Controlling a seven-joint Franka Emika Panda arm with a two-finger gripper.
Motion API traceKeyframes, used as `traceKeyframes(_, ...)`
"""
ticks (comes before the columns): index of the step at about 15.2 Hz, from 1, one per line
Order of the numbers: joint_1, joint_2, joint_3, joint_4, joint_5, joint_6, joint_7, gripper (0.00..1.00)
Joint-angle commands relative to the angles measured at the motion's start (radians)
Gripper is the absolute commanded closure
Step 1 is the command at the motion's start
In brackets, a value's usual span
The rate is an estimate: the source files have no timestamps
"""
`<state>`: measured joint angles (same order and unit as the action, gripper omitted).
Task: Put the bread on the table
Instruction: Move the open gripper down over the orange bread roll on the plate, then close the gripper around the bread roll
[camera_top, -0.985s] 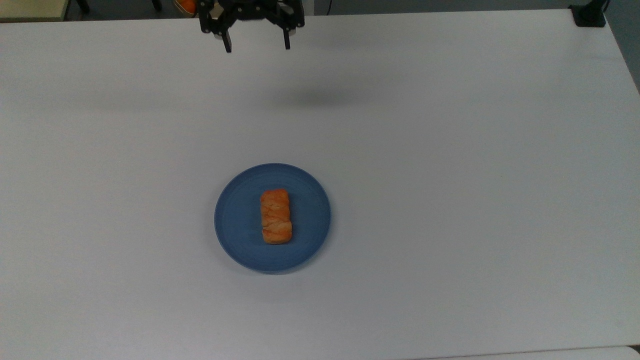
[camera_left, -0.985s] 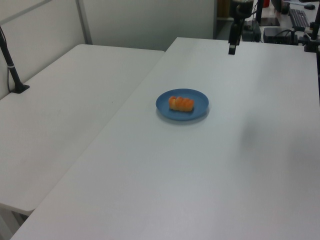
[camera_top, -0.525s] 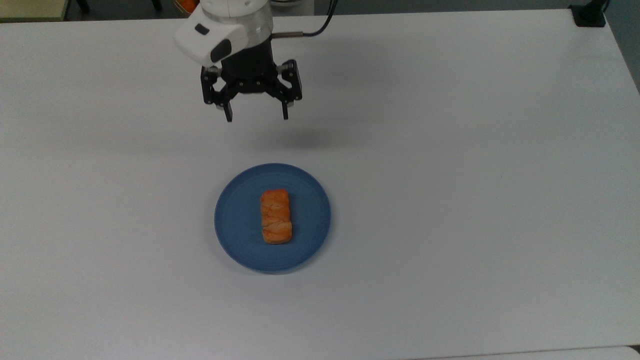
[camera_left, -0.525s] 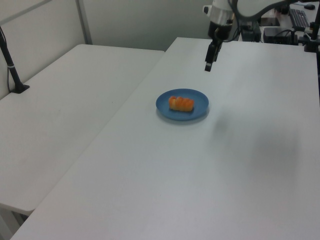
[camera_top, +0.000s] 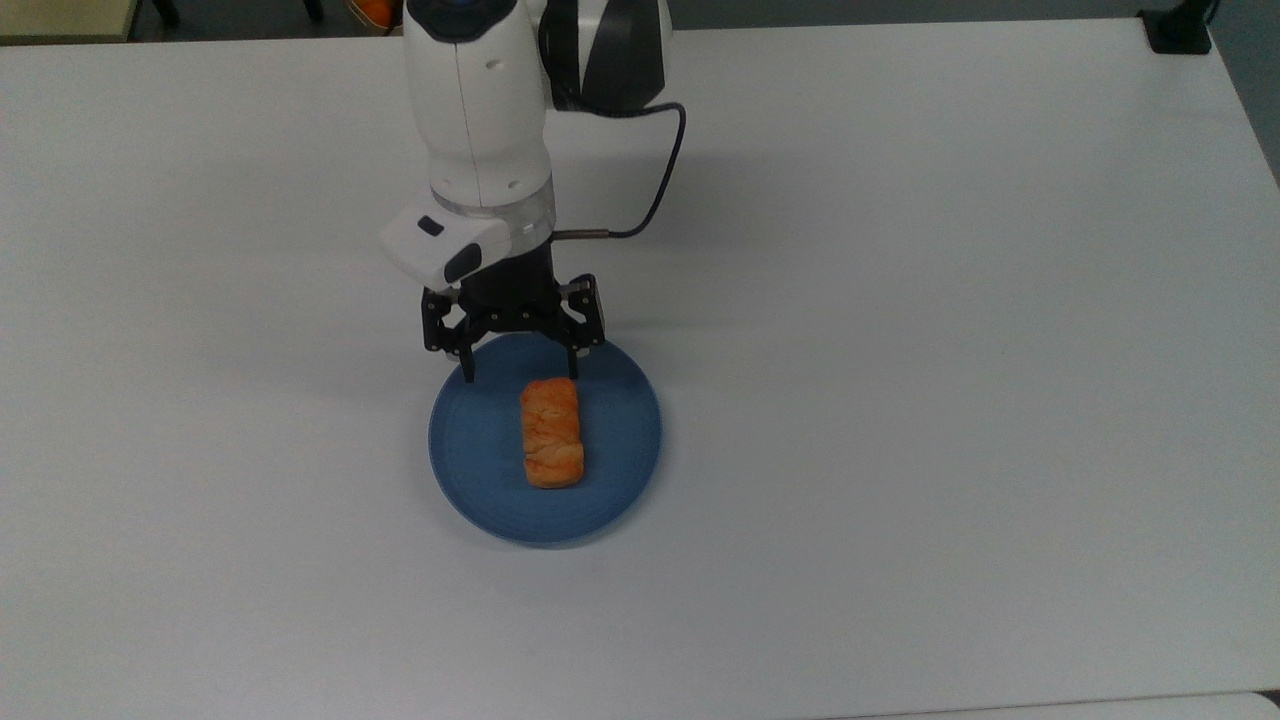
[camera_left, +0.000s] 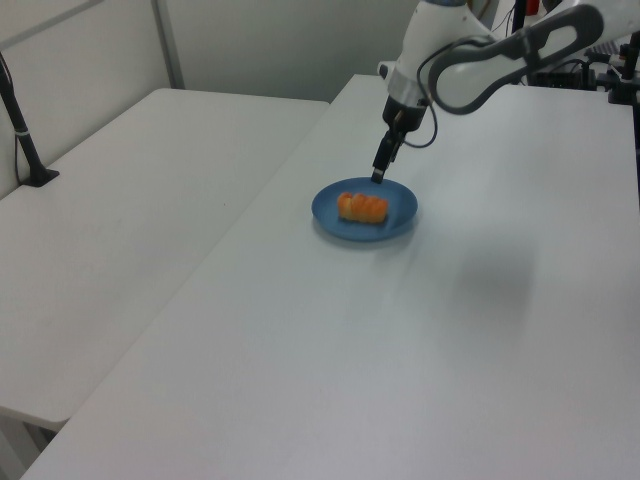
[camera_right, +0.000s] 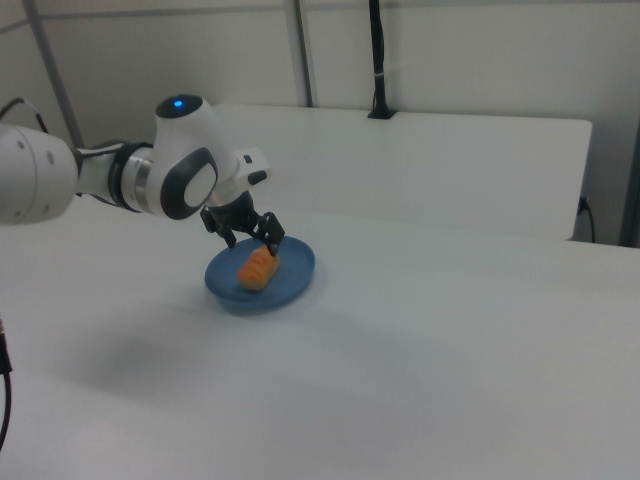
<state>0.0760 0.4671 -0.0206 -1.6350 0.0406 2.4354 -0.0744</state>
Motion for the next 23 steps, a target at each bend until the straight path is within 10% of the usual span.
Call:
traceKeyframes(1, 0.027, 0.093, -0.004, 0.049, 0.010, 0.121, 0.004, 0.00)
traceKeyframes(15, 0.057, 0.148, -0.004, 0.047, -0.091, 0.195, 0.076, 0.00)
traceKeyframes(23, 0.048, 0.133, -0.004, 0.040, -0.130, 0.194, 0.077, 0.67)
